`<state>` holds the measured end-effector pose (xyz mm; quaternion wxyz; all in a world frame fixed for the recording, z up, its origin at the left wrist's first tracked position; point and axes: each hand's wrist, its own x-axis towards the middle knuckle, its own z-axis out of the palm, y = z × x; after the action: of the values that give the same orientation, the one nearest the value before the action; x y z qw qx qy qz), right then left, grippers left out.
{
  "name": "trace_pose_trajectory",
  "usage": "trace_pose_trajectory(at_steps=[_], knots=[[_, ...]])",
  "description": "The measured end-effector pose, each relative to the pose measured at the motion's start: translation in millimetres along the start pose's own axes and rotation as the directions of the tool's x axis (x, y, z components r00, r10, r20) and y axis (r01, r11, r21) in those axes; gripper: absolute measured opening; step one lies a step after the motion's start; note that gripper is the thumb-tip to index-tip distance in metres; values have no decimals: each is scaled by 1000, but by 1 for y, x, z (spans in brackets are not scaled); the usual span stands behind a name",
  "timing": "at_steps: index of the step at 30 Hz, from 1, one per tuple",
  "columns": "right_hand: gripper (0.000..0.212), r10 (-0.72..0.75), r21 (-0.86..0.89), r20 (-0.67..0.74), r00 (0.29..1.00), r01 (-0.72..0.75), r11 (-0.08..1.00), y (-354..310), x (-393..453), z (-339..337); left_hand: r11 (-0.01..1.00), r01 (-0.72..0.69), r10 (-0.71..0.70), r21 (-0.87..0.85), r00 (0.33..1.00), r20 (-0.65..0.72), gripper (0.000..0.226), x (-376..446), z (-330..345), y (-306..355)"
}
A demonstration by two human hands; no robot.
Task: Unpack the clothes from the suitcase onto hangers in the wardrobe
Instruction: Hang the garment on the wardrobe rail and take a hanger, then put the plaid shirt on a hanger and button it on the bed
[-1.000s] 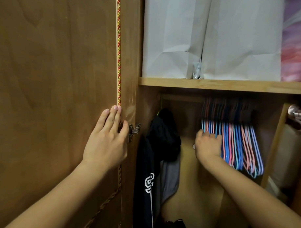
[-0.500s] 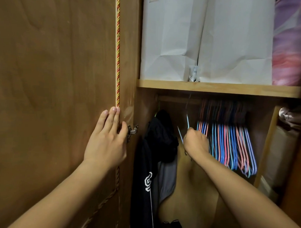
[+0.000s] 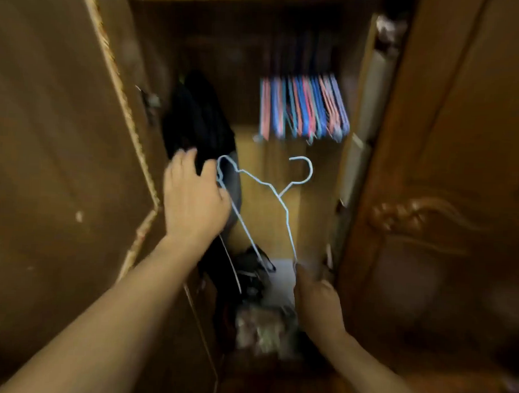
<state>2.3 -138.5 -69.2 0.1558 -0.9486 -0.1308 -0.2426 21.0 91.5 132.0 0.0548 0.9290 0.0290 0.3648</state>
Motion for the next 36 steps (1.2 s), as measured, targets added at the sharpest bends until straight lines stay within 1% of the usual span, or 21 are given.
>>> trace_pose_trajectory(at_steps=[2,4,6,7,9,10,11,13,14,18,20,23,24,26,27,28,30,31,32,34,36], knots=[[35,106,45,37,994,-108,993,5,-71,-4,977,73,-25,-200,972,236,55,-66,42,19],[13,272,85,114,955,-283,955,2,-140,-9,931,217,-26,-292,840,543,53,-135,74,35],[31,478,106,264,838,-517,849,7,-209,-14,916,266,56,-300,657,752,56,-203,100,50],[38,549,99,346,761,-612,785,12,-242,-23,917,255,114,-307,569,814,54,-233,106,60],[41,631,145,408,659,-729,669,23,-300,-56,903,245,225,-352,428,875,46,-285,113,84],[37,669,205,429,607,-787,582,30,-325,-73,890,245,279,-385,374,884,40,-306,113,98],[32,710,275,467,526,-850,449,39,-349,-90,883,224,329,-413,333,884,35,-323,111,114],[24,743,349,573,344,-924,159,54,-390,-129,868,141,422,-477,299,856,32,-351,111,146],[22,731,360,615,294,-930,71,61,-412,-147,857,90,465,-508,291,836,35,-363,111,161],[20,685,436,680,262,-895,-91,84,-485,-208,776,-211,630,-594,242,737,64,-386,118,197],[22,682,498,687,252,-847,-188,93,-514,-230,719,-372,682,-587,214,700,58,-385,131,206],[52,683,552,699,214,-768,-324,112,-550,-249,674,-401,705,-620,97,703,36,-379,141,222],[56,673,532,713,197,-776,-337,119,-558,-252,646,-411,713,-644,24,700,25,-377,138,229],[32,654,437,739,160,-853,-285,136,-569,-253,628,-342,712,-699,-112,693,18,-374,137,240],[21,638,353,758,136,-908,-225,148,-573,-251,625,-304,718,-719,-137,682,18,-374,140,247],[20,624,268,773,115,-951,-157,157,-571,-250,607,-286,734,-741,-156,661,18,-373,142,256],[47,584,227,803,118,-967,-117,174,-561,-239,543,-299,772,-785,-191,607,17,-374,143,279],[61,594,282,792,139,-947,-155,180,-551,-229,496,-340,789,-799,-206,578,19,-375,145,291],[63,645,372,749,152,-902,-219,183,-538,-218,422,-393,815,-817,-231,532,21,-377,146,305],[36,794,569,599,99,-751,-335,187,-514,-190,260,-476,833,-840,-330,444,15,-381,152,334],[10,880,635,474,-27,-682,-363,191,-493,-167,205,-485,822,-850,-386,419,7,-386,168,361]])
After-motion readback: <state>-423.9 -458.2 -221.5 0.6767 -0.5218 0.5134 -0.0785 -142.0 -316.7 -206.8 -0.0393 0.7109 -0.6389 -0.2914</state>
